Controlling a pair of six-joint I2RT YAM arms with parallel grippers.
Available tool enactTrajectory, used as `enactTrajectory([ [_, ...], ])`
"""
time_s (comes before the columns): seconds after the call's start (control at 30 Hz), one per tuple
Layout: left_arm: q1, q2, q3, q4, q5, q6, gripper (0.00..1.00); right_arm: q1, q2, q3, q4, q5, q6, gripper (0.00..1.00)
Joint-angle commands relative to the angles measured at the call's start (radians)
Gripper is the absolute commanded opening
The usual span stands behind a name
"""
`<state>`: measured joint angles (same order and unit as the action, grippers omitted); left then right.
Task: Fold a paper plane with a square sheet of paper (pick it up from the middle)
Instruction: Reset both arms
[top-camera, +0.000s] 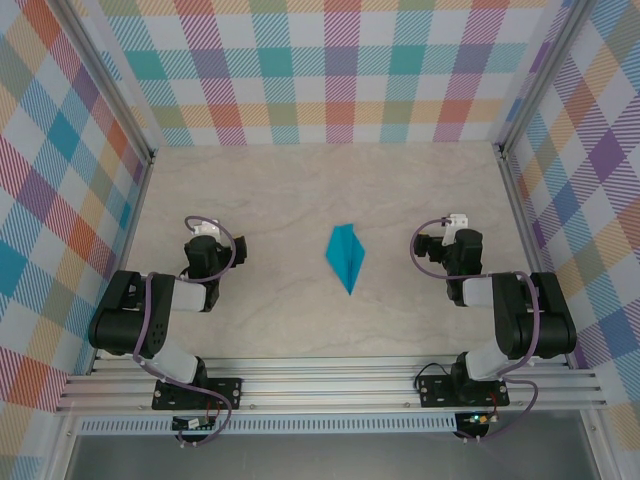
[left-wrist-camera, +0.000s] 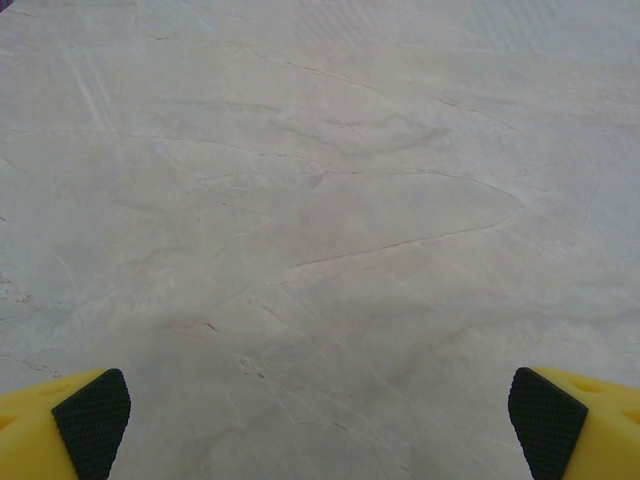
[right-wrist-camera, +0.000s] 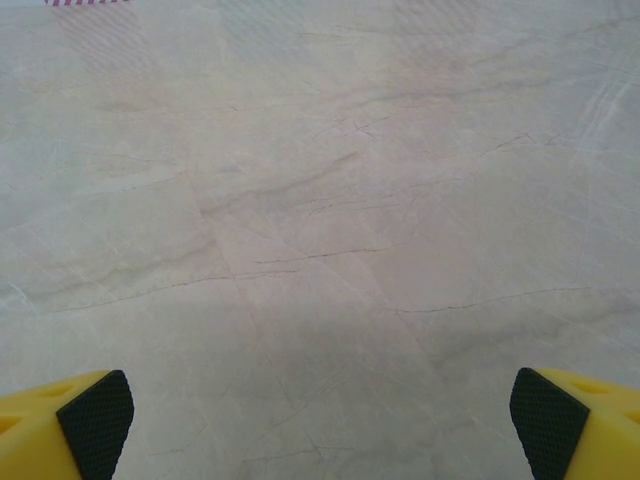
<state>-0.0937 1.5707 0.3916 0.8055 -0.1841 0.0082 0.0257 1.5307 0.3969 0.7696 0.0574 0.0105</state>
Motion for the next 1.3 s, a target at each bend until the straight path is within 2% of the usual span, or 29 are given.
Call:
enactTrajectory([
  [0.0, 0.015, -0.005, 0.007, 0.045, -0.018, -0.01, 1.0, -0.007, -0.004, 0.019, 0.033, -0.024, 0.007, 1.0],
  [0.27, 0.01, -0.006, 0.018, 0.025, 0.015, 0.007, 1.0, -0.006, -0.003, 0.019, 0.033, -0.026, 0.007, 1.0],
  [1.27, 0.012, -0.006, 0.021, 0.02, 0.02, 0.007, 1.0, -0.007, -0.003, 0.018, 0.034, -0.024, 0.007, 1.0],
])
